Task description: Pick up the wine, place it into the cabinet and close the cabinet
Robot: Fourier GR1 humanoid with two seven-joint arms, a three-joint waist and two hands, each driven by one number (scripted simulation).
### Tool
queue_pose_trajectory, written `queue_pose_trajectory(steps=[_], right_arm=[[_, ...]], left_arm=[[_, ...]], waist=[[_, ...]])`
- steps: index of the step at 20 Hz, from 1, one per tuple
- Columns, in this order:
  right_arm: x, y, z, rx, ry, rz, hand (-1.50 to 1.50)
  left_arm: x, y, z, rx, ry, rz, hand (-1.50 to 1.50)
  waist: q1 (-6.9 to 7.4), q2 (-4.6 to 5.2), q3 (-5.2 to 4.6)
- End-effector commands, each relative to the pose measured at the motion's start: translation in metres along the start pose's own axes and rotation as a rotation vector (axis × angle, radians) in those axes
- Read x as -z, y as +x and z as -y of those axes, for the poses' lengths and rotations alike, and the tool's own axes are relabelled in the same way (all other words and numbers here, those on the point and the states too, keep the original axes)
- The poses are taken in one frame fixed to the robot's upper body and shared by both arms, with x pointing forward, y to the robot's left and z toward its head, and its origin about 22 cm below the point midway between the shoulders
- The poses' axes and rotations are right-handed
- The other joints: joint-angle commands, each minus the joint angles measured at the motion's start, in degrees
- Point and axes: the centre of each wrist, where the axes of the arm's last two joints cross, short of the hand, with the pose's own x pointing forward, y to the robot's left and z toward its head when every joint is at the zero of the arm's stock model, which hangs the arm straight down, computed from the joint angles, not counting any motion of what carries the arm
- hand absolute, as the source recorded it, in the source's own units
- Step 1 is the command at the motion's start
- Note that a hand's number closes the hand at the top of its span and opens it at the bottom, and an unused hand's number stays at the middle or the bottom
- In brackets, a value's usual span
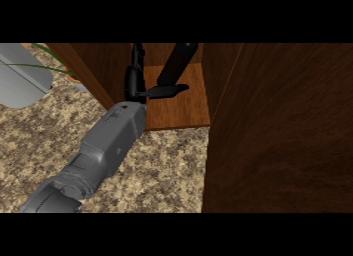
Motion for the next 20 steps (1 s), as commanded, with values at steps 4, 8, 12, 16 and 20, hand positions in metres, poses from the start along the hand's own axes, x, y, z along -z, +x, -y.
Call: queue_pose_trajectory(steps=[4,8,12,16,20], right_arm=[[-0.013,0.007,-0.003,0.011,0.014,0.025,-1.50],[0.000,0.010,-0.006,0.040,0.017,0.018,-1.50],[0.000,-0.003,-0.003,0.030,-0.002,-0.007,-1.50],[-0.014,0.014,-0.006,0.031,0.020,0.009,-1.50],[0.007,0.011,-0.010,0.034,0.036,0.001,-1.50]], left_arm=[[-0.010,-0.012,-0.011,-0.033,-0.021,-0.027,-1.50],[-0.017,-0.019,-0.013,-0.073,-0.025,-0.023,-1.50],[-0.013,-0.014,-0.011,-0.134,-0.008,-0.040,-1.50],[-0.007,-0.007,-0.005,-0.158,-0.006,-0.038,-1.50],[-0.024,-0.022,-0.014,-0.170,-0.011,-0.042,-1.50]], waist=[[0.87,-0.19,-0.07],[1.62,-0.39,-0.11],[1.36,-0.75,-0.05],[0.93,-1.16,-0.04],[0.57,-1.25,-0.09]])
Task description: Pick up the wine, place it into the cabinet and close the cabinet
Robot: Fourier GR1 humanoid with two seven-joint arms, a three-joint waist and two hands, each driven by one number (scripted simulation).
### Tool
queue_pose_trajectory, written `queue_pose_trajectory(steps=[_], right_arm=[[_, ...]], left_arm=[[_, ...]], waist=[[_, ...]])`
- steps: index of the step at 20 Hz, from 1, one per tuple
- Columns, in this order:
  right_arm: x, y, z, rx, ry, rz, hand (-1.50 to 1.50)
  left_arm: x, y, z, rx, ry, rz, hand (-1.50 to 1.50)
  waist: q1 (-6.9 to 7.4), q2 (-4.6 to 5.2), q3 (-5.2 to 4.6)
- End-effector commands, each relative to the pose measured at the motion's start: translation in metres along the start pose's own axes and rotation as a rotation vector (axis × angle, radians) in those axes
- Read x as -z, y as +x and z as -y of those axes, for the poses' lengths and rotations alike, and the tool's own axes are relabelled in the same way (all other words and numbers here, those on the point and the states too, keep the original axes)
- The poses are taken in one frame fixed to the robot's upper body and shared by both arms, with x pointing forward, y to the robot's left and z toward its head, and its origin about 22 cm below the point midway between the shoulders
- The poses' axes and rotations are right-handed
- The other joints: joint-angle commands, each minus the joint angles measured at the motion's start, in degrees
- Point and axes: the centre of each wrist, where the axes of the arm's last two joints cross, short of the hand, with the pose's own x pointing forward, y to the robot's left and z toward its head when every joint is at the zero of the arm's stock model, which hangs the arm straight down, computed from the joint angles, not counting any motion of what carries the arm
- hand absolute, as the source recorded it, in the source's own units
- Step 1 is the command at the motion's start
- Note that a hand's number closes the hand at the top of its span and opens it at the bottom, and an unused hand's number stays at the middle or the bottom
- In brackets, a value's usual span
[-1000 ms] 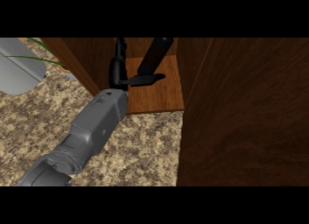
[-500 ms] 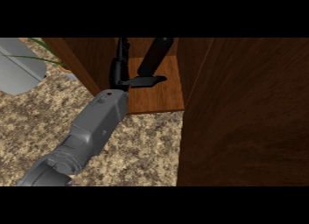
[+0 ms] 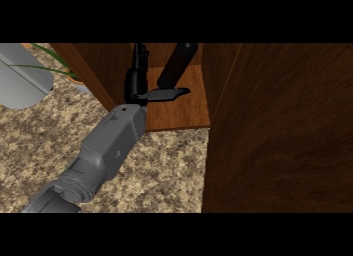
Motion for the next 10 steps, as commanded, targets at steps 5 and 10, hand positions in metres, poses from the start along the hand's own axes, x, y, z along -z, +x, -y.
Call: queue_pose_trajectory(steps=[5,10], right_arm=[[-0.004,0.008,0.001,0.038,0.008,0.029,-1.50],[-0.015,0.015,0.000,0.000,-0.018,0.009,-1.50]], left_arm=[[-0.042,-0.029,-0.020,-0.029,0.063,-0.066,-1.50],[-0.060,-0.017,0.010,-0.042,0.019,-0.072,-1.50]], waist=[[0.29,-0.33,0.03],[1.86,-0.78,0.04]])
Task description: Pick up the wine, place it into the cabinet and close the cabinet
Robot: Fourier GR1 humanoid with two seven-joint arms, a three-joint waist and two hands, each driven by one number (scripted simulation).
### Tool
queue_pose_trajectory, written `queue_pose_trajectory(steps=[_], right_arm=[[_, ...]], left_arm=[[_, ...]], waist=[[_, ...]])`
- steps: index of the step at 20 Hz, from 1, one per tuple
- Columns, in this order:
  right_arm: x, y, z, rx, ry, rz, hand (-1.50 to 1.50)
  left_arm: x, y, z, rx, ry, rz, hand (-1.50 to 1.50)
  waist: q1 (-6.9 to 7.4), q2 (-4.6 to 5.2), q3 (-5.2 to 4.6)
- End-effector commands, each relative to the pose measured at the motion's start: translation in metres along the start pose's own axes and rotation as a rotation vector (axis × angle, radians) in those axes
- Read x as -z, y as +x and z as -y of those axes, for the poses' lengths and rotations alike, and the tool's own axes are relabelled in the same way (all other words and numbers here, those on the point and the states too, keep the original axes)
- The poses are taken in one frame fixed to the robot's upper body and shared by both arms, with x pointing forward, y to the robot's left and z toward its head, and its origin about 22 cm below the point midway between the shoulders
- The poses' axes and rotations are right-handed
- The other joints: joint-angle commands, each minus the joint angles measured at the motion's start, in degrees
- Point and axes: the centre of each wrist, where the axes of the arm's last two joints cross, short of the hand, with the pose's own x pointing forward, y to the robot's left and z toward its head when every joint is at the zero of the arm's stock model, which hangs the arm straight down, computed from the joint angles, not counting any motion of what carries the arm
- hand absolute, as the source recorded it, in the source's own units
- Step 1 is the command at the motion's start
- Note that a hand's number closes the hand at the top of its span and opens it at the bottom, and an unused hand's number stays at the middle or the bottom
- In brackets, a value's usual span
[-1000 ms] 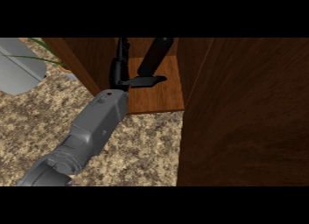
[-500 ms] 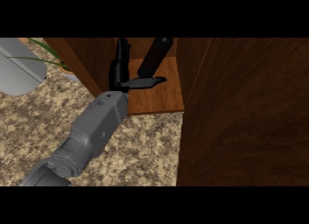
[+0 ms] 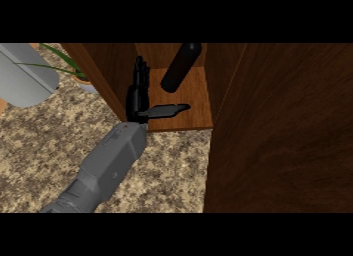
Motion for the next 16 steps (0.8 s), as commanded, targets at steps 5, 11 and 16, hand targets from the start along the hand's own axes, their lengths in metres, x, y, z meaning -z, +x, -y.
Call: queue_pose_trajectory(steps=[5,11,16], right_arm=[[-0.024,0.018,0.012,-0.018,-0.053,0.027,-1.50],[-0.023,0.020,0.009,-0.023,-0.070,0.033,-1.50],[-0.019,0.011,0.009,-0.018,-0.076,0.016,-1.50]], left_arm=[[-0.065,0.000,0.030,0.002,-0.029,-0.007,-1.50],[-0.093,0.027,0.054,-0.019,-0.052,0.036,-1.50],[-0.133,0.058,0.063,-0.095,-0.053,0.024,-1.50]], waist=[[2.22,-0.08,0.03],[3.25,-0.09,0.02],[3.60,-0.15,0.04]])
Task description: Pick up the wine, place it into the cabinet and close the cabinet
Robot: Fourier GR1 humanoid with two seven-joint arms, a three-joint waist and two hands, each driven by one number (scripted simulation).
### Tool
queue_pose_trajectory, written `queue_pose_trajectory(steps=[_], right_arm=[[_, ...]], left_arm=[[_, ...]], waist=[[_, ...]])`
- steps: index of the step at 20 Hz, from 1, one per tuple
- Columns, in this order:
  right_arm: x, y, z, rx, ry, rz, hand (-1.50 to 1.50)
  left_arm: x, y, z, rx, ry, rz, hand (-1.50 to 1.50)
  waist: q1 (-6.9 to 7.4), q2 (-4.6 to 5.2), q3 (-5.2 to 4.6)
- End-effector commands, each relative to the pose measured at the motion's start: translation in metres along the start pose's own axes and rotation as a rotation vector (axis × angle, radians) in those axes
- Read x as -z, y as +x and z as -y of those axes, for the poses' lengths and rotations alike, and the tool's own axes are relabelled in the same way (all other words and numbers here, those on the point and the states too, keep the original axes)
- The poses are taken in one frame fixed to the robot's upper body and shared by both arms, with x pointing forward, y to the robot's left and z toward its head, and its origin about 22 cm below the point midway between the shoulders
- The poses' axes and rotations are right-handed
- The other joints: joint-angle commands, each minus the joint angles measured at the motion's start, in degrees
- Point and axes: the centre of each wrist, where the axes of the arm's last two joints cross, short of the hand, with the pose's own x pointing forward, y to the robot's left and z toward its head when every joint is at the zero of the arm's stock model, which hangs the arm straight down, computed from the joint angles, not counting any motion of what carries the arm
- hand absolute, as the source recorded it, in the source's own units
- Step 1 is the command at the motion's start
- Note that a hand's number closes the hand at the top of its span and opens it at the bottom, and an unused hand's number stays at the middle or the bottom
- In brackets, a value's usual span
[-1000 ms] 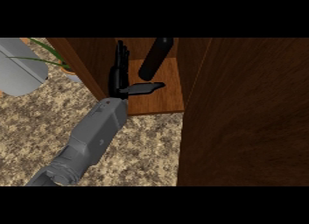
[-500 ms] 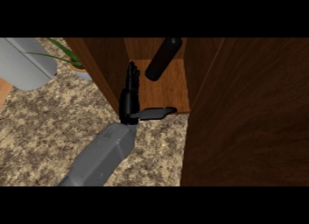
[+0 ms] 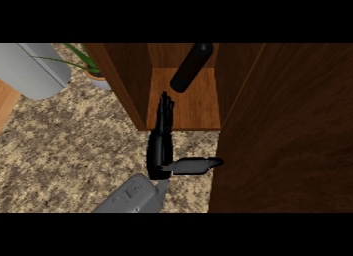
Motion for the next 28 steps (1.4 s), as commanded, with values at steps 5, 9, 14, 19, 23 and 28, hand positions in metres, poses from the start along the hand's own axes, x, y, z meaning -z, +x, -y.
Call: queue_pose_trajectory(steps=[5,9,14,19,23,28], right_arm=[[-0.014,0.005,-0.001,0.009,0.013,0.030,-1.50],[-0.016,0.017,0.008,0.028,0.011,0.034,-1.50],[-0.029,0.013,0.003,0.024,0.071,0.019,-1.50],[-0.008,0.003,-0.002,0.078,0.123,-0.018,1.50],[-0.026,0.019,-0.005,0.024,0.210,-0.051,1.50],[-0.028,0.014,-0.003,-0.019,0.239,-0.019,1.50]], left_arm=[[-0.043,0.044,-0.004,-0.005,0.064,0.018,-1.50],[-0.060,0.059,-0.022,-0.018,0.072,0.025,-1.50],[-0.079,0.080,-0.036,-0.066,0.027,0.038,-1.50],[-0.104,0.090,-0.062,-0.070,-0.048,0.028,-1.50],[-0.105,0.121,-0.068,-0.070,-0.071,0.025,-1.50],[-0.119,0.123,-0.112,-0.060,-0.102,0.020,-1.50]], waist=[[0.22,0.09,0.00],[0.14,0.13,-0.01],[-0.05,0.07,0.00],[0.31,0.19,-0.03],[0.01,0.04,0.00],[0.22,0.09,-0.03]])
